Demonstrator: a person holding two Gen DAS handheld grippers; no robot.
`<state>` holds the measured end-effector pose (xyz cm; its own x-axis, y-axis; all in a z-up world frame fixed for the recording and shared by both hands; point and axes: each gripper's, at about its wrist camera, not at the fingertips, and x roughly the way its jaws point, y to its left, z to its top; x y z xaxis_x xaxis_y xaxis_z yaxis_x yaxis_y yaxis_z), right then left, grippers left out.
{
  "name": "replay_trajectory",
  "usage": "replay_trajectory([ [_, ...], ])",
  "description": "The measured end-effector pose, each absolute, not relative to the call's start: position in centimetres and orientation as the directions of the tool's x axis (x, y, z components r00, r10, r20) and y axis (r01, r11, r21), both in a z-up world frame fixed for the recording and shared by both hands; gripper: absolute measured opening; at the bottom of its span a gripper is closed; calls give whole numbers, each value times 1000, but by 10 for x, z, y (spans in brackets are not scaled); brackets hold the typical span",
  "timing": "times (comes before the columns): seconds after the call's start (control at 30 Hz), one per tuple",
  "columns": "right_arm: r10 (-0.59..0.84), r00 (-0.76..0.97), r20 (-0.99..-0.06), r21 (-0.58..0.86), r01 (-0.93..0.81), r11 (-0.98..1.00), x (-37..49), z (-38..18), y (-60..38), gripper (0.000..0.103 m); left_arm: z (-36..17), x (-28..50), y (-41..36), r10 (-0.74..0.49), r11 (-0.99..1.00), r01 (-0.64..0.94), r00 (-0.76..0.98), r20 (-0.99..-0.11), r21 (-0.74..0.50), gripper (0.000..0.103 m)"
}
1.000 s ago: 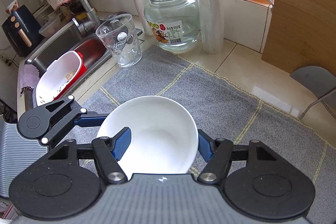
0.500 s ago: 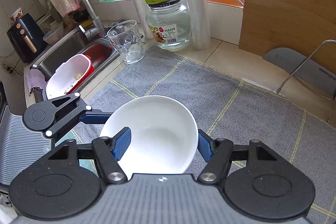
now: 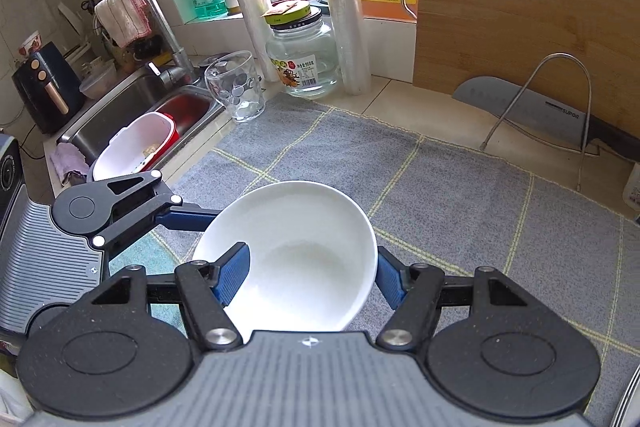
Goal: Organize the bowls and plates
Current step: 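Lift the pink-flower bowl with the right tool and carry it to the nested bowls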
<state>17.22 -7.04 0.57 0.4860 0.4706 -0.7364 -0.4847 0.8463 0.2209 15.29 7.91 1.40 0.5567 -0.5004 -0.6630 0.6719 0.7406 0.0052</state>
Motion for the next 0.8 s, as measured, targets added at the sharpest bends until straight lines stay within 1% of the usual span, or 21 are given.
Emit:
replay_trajectory([
  [0.5, 361, 576, -733, 209, -315, 926, 116, 10, -138, 72, 23, 128, 20, -623, 585, 811, 441, -646, -11, 93],
  [0.8, 318, 584, -747, 213, -244, 946, 102, -2, -159, 72, 12, 124, 1, -653, 526, 850, 376, -657, -37, 93],
])
